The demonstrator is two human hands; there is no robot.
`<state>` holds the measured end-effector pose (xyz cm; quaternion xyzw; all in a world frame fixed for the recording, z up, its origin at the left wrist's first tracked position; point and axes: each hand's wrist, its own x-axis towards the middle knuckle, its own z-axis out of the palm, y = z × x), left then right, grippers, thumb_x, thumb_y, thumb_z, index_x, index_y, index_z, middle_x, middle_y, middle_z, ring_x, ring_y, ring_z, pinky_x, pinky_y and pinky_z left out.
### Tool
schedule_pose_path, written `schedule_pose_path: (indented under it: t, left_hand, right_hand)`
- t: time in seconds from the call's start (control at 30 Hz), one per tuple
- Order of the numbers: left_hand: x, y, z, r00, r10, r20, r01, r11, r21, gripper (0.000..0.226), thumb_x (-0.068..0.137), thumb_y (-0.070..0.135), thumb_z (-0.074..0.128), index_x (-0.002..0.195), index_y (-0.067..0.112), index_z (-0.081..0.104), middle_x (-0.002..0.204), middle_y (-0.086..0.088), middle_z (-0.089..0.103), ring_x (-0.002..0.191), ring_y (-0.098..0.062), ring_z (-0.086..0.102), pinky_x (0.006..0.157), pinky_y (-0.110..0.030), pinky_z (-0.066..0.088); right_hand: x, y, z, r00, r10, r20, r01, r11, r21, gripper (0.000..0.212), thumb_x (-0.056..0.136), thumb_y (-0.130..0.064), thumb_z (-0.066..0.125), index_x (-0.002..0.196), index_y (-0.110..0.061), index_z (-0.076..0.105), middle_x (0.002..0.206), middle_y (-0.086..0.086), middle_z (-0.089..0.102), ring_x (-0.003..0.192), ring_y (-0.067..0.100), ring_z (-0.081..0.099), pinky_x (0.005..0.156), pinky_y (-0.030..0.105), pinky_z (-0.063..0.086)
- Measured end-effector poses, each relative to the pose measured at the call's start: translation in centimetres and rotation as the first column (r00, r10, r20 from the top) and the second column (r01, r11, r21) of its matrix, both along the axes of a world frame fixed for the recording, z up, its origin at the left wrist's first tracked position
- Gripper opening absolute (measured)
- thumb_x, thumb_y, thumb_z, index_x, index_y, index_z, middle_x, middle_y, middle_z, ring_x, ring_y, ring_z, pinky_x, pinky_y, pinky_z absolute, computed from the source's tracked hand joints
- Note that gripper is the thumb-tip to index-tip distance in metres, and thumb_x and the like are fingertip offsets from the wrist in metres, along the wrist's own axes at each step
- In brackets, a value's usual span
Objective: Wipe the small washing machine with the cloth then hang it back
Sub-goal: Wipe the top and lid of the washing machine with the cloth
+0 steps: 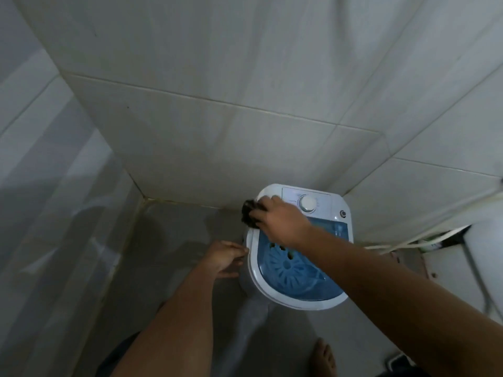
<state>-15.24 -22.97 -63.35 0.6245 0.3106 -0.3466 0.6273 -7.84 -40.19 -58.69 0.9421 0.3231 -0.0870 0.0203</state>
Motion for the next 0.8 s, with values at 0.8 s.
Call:
schedule_pose_path:
  t: [0.8]
  left_hand:
    - [0.2, -1.4, 0.9, 1.000, 0.020, 0.020, -0.021, 0.997, 0.076, 0.024, 0.099, 0.007, 0.055, 0.120, 0.006, 0.065, 0.111, -0.011, 0.071, 0.090, -0.020, 0.066, 0.096, -0.043, 0.054]
  right_hand:
    - [-4.4, -9.4, 0.4, 0.975, -0.221, 0.029, 0.197, 0.917, 0.347, 0.045, 0.099, -0.025, 0.058, 0.144, -0.022, 0.054, 0.135, 0.011, 0.060, 0.114, 0.034, 0.057, 0.090, 0.050, 0.055]
